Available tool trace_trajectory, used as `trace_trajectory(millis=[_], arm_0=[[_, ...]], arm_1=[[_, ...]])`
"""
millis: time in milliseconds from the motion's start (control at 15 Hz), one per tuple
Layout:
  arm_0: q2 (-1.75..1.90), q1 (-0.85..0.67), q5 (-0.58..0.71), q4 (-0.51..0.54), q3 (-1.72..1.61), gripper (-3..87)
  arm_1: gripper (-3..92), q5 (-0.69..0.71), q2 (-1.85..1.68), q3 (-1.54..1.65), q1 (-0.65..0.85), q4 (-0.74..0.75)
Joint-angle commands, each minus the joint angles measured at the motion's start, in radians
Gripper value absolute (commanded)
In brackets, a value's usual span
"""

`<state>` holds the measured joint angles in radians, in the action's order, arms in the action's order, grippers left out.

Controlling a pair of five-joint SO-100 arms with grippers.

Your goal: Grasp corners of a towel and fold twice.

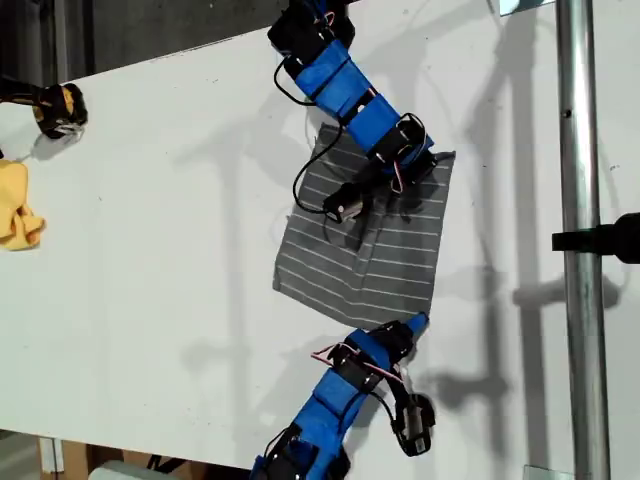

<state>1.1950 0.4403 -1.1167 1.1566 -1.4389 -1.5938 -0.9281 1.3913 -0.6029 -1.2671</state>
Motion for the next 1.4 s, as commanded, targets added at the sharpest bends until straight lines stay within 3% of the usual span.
trace_trajectory(millis=[0,333,533,733,867,1067,1333], arm_0=[[-0.014,-0.014,0.017,0.017,0.046,29.4],[-0.158,-0.051,0.021,0.008,0.114,27.5],[-0.259,-0.067,0.002,0.031,0.195,16.0],[-0.253,-0.071,-0.023,0.046,0.196,-1.3],[-0.252,-0.066,-0.031,0.089,0.218,-1.5],[-0.235,-0.040,-0.018,0.236,0.331,-1.5],[-0.103,-0.025,0.015,0.291,0.388,-1.5]], arm_1=[[0.1,0.009,0.014,-0.002,0.021,-0.005],[0.1,0.006,0.014,0.000,0.017,-0.005],[0.1,0.009,0.015,0.000,0.018,-0.006],[0.1,0.009,0.015,0.000,0.018,-0.006],[0.1,0.009,0.014,0.000,0.018,-0.008],[0.0,0.015,-0.038,-0.037,0.006,-0.066],[0.0,0.018,-0.186,-0.144,-0.011,-0.150]])
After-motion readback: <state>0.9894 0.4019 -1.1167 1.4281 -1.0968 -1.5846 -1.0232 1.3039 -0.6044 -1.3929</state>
